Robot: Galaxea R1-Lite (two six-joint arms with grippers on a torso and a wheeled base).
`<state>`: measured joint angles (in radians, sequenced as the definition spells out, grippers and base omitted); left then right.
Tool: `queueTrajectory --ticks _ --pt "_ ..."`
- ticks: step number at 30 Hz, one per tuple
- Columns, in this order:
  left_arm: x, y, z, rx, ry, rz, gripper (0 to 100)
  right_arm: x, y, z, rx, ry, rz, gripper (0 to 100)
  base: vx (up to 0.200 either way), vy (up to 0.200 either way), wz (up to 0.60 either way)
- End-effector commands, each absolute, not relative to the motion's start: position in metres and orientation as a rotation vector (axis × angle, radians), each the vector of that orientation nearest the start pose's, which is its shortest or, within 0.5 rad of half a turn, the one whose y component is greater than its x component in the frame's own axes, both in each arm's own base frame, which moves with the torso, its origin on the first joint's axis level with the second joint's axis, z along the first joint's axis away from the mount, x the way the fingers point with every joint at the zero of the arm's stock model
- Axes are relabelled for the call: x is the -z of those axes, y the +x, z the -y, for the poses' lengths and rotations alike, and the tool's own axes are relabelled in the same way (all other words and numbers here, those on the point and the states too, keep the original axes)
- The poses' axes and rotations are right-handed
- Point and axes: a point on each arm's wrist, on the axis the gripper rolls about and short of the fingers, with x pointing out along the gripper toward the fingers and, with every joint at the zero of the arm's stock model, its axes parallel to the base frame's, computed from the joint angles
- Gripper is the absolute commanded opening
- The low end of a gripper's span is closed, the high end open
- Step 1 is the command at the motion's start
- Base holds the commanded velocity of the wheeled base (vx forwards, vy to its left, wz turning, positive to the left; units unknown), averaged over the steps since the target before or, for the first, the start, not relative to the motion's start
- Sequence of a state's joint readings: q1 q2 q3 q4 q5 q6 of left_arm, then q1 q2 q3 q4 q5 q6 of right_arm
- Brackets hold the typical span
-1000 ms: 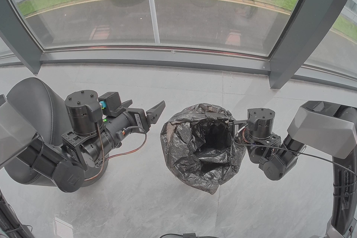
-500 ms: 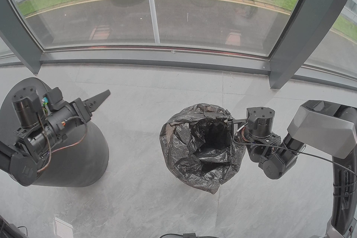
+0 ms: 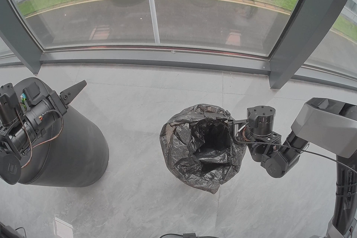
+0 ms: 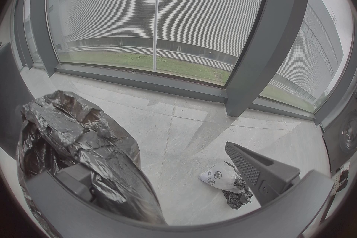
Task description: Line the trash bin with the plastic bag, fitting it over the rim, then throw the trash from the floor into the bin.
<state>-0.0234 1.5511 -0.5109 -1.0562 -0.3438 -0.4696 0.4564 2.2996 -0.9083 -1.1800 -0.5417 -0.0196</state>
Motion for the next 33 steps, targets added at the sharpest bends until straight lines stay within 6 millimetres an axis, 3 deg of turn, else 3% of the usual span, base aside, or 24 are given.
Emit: queueTrajectory --ticks 1,12,24,33 --pt "-0.191 0.247 0.013 0.364 -0.464 -0.061 100 -0.067 0.362 -0.166 0.08 -0.101 -0.161 100 0.0 0.0 0.0" --pt "-0.191 0.246 0.013 0.367 -0.466 -0.065 100 -0.09 0.368 -0.167 -0.012 -0.08 -0.286 100 0.0 0.0 0.0" --pt "-0.19 0.246 0.013 0.366 -0.47 -0.067 100 -0.12 0.398 -0.174 -0.064 -0.002 -0.368 100 0.0 0.0 0.0" --pt "-0.189 0.246 0.013 0.365 -0.471 -0.073 100 -0.105 0.393 -0.172 -0.093 0.044 -0.452 100 0.0 0.0 0.0"
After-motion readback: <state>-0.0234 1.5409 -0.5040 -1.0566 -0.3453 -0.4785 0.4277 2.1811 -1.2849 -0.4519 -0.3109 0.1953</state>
